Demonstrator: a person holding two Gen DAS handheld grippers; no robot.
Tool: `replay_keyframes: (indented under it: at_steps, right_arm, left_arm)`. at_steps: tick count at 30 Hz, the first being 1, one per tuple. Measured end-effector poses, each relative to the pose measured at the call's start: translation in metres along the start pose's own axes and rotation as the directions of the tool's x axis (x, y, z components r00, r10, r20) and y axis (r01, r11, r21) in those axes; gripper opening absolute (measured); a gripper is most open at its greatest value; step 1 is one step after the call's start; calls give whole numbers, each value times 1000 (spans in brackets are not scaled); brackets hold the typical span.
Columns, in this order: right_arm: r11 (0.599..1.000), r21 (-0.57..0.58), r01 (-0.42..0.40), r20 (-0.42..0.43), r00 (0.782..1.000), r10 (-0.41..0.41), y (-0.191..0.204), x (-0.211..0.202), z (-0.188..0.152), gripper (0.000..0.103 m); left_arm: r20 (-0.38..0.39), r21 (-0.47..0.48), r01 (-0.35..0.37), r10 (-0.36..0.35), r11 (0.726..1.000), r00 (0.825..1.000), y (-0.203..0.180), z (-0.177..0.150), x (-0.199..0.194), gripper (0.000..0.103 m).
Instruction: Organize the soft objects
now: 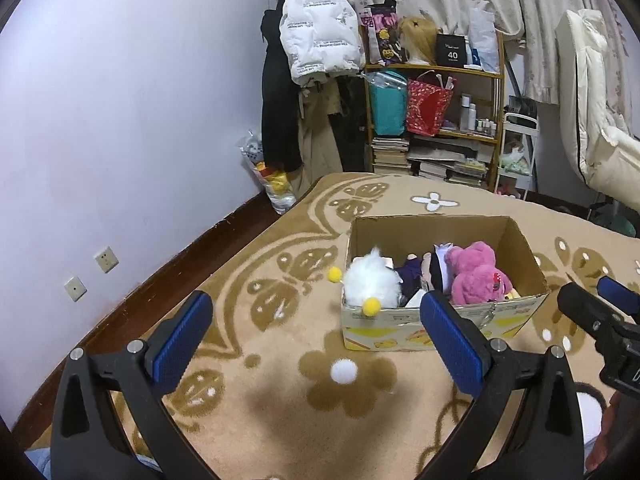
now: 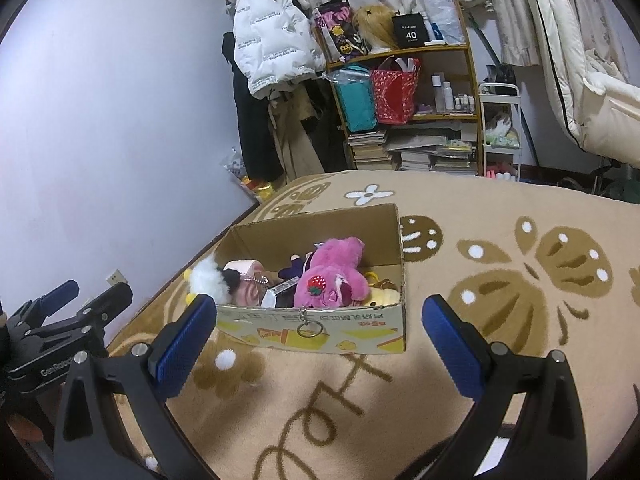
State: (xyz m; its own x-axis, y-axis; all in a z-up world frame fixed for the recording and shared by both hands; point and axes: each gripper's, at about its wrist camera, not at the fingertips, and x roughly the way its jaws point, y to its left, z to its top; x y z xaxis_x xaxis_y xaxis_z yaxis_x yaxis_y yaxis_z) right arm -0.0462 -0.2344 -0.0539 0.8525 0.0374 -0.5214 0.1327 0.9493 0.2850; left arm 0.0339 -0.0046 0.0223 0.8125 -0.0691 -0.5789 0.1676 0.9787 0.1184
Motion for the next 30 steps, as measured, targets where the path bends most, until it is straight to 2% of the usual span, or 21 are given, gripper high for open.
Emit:
replay_keyframes:
  at_steps: [10,30]
  right_arm:
    - [1000,-26,10,-16,1000,-10,8,2,-3,103]
    - [999,-29,40,-33,999,-41,3,5,-3,103]
  left_arm:
    - [-8,9,19,-19,1000,1000,-3,-1,1,103]
    - [-26,34,11,-10,999,1000,-6,-5,4,103]
